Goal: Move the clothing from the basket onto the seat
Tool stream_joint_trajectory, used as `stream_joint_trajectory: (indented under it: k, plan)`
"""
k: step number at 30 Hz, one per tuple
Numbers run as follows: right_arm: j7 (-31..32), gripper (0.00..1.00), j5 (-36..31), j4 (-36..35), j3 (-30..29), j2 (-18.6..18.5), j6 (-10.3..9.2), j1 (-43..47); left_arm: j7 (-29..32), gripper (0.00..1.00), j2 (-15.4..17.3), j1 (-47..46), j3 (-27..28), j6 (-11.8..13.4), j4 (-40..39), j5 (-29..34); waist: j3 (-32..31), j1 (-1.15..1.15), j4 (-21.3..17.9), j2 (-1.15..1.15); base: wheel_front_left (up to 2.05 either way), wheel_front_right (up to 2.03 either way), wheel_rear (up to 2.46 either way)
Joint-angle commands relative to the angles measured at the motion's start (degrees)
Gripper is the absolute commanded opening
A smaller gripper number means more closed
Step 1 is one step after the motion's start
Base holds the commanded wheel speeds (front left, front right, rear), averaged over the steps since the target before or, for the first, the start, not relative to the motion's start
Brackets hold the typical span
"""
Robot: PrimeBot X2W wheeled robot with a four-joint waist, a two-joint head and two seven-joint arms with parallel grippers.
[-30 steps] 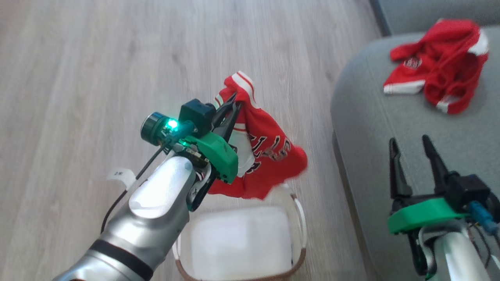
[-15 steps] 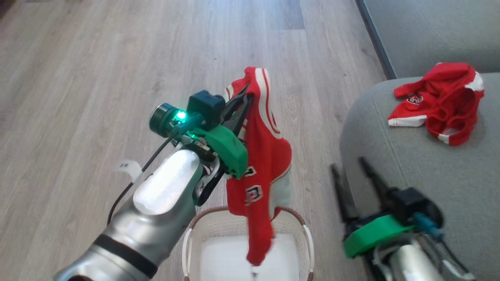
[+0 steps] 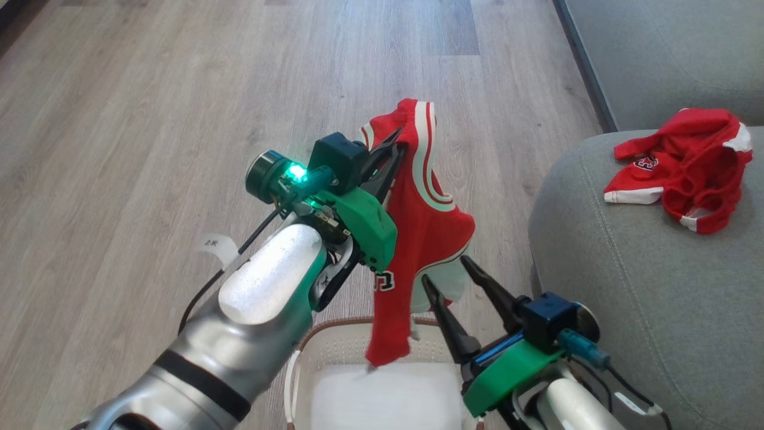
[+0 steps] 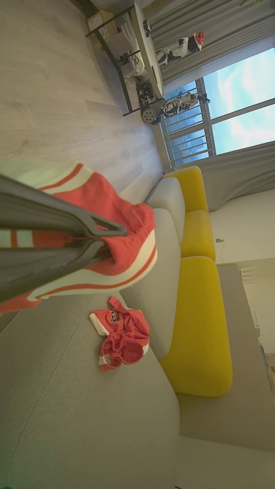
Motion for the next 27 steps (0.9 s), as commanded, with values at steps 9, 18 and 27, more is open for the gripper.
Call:
stream_joint_trajectory:
  k: [9,18,27]
  plan:
    - [-0.4,1.00,2.8,2.5,3.7,0.0,-0.02,-5.6,1.2,0.00,-0.1,-6.9,-0.1,0.9,-1.3,-1.0,0.4,0.01,0.1,-0.01,0.00,0.00,0.00]
    - [-0.4,1.00,6.2,10.2,6.7,0.0,-0.02,-10.7,2.5,0.00,-0.3,-8.6,-4.4,1.9,-5.2,-4.0,0.4,0.01,3.1,-0.01,0.00,0.00,0.00]
    - [-0.4,0.72,7.3,15.4,6.5,0.0,-0.02,-14.3,2.7,0.00,-0.3,-10.0,-9.2,4.3,-8.6,-7.4,0.6,0.01,6.4,-0.01,0.00,0.00,0.00]
